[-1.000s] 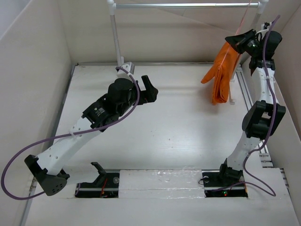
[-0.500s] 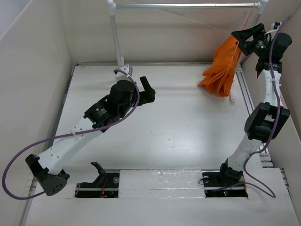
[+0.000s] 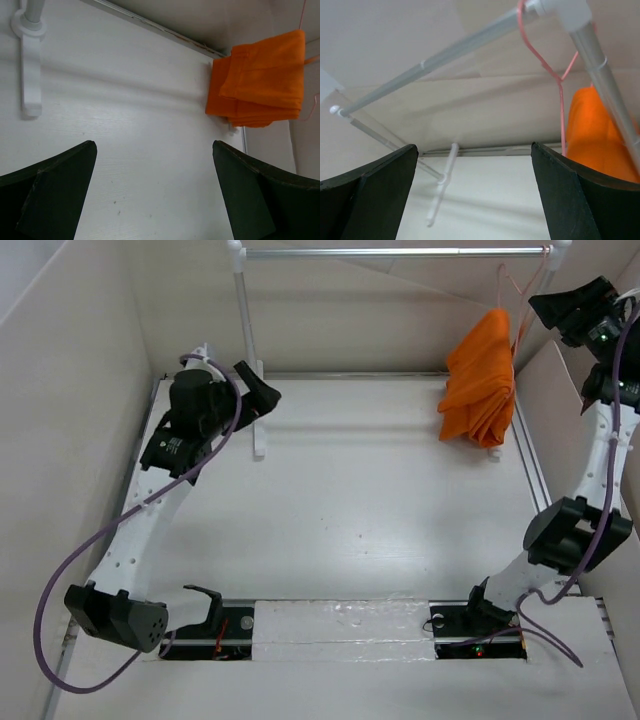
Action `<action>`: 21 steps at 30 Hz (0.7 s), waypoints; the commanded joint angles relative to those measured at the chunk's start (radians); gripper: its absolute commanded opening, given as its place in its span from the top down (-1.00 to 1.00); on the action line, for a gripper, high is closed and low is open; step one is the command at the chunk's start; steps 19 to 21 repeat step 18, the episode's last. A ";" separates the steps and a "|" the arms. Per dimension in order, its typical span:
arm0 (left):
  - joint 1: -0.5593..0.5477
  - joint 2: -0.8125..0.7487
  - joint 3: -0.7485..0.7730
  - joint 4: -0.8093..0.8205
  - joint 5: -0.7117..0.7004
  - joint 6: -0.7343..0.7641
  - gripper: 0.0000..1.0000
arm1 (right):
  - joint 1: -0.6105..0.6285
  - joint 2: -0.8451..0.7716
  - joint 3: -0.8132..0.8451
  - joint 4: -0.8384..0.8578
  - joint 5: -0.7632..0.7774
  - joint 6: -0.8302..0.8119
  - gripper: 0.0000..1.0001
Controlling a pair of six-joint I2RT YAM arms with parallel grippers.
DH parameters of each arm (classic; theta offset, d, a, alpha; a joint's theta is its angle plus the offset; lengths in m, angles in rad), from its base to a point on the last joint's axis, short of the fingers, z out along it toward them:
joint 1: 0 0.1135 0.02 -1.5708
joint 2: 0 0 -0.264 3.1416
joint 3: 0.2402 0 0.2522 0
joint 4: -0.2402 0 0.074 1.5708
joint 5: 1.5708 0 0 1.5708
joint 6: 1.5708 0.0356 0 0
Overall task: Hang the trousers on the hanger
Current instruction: Reset both arms
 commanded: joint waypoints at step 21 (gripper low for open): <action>0.070 -0.194 -0.205 0.033 0.273 0.092 -0.98 | 0.335 -1.088 -0.930 -0.462 0.415 -0.497 -1.00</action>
